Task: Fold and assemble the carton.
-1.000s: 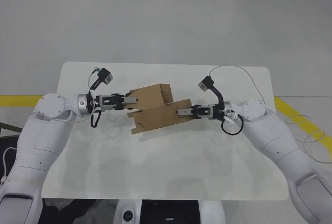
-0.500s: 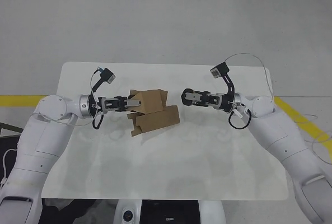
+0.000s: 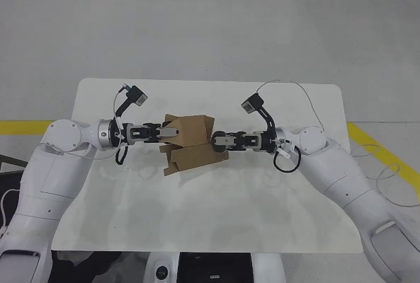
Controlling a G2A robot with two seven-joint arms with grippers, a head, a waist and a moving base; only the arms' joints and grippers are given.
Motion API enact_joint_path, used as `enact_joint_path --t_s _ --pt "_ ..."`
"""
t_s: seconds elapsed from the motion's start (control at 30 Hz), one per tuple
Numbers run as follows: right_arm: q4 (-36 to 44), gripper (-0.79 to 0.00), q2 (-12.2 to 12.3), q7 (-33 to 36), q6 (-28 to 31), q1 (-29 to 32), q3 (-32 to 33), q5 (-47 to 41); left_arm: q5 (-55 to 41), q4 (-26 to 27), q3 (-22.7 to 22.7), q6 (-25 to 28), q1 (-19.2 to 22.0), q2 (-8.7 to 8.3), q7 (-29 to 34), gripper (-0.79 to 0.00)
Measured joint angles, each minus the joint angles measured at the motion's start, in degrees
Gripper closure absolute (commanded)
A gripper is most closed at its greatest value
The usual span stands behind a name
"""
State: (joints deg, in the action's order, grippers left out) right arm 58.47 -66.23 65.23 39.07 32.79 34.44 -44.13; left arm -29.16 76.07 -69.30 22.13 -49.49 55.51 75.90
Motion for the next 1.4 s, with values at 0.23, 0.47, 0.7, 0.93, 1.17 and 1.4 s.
enact_joint_path --t_s 0.23,0.47,0.7,0.93,1.17,1.4 --pt "-2.1 -0.372 -0.8 -1.5 1.5 -1.7 -1.0 1.8 -0.3 1.1 -0.1 0.1 -0.4 -0.11 0.8 0.0" --pt "-3.1 -0.366 -1.1 -2.2 2.2 -2.8 -1.8 2.2 -0.3 1.9 -0.1 0.2 -1.0 -0.2 1.3 0.0" --pt "-2.9 -0.369 -1.8 -1.7 1.7 -2.7 -2.9 0.0 -0.7 3.1 0.3 0.1 -1.3 -0.16 1.5 0.0" --pt "-2.7 -0.345 -2.6 -0.9 0.9 -2.6 -3.4 -2.7 -0.8 3.3 0.1 0.2 -1.3 -0.22 1.3 0.0" --pt "-2.6 -0.252 -2.8 0.2 -0.2 -2.3 -2.2 -4.3 -0.2 2.8 0.0 0.3 -1.4 -0.29 1.2 0.0" --pt "-1.8 -0.249 -2.9 1.6 -1.5 -2.1 -1.3 -3.5 0.2 2.6 0.6 0.4 -1.3 -0.22 1.1 0.0"
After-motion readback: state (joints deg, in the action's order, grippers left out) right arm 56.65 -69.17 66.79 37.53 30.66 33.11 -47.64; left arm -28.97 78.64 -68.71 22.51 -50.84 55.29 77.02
